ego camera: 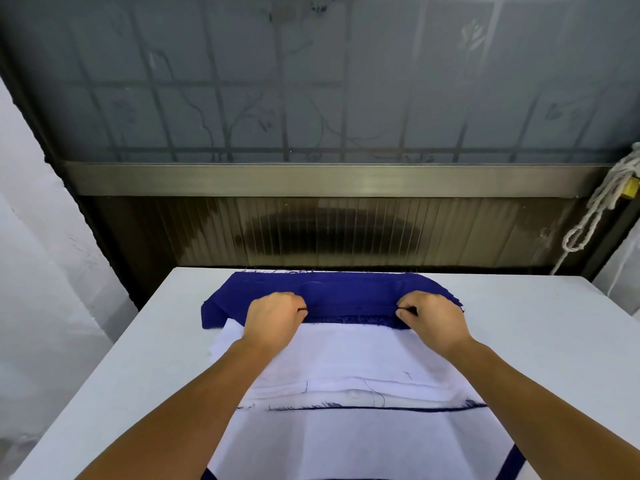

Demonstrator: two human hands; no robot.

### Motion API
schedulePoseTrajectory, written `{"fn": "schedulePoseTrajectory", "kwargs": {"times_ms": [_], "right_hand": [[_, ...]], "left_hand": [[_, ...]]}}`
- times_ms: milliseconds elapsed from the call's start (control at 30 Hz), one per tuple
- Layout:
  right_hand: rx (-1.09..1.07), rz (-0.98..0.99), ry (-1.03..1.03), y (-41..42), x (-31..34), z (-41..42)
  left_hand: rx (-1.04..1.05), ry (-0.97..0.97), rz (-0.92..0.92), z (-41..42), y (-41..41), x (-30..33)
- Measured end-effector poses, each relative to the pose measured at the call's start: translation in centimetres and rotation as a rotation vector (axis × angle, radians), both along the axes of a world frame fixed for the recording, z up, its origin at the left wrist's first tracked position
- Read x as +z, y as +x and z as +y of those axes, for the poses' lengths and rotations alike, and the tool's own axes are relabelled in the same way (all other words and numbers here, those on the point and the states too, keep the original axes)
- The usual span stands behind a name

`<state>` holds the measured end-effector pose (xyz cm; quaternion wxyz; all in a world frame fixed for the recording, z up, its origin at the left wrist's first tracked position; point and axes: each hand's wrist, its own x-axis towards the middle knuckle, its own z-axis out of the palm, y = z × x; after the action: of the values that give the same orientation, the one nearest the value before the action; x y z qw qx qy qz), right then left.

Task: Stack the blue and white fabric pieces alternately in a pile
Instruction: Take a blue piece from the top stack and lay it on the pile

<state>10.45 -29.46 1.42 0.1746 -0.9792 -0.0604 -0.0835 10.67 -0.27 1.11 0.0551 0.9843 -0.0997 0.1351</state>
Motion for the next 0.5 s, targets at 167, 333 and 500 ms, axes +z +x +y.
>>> {"fn": "schedulePoseTrajectory", "kwargs": {"times_ms": [167,333,500], "right_hand": [[-0.04,0.137,0.317,0.5,0.5,-0.2],[-0.029,0.2,0.475,0.8,0.9,-0.6],[0.001,0.197,0.32,1.2,1.1,-0.5]], "left_hand": [[0.052,-0.154,0.068,0.0,0.4,0.0],[0.033,-0.217,0.196,0.7,1.1,0.8],[-0.01,-0.178,0.21,0.7,1.4,1.1]]}}
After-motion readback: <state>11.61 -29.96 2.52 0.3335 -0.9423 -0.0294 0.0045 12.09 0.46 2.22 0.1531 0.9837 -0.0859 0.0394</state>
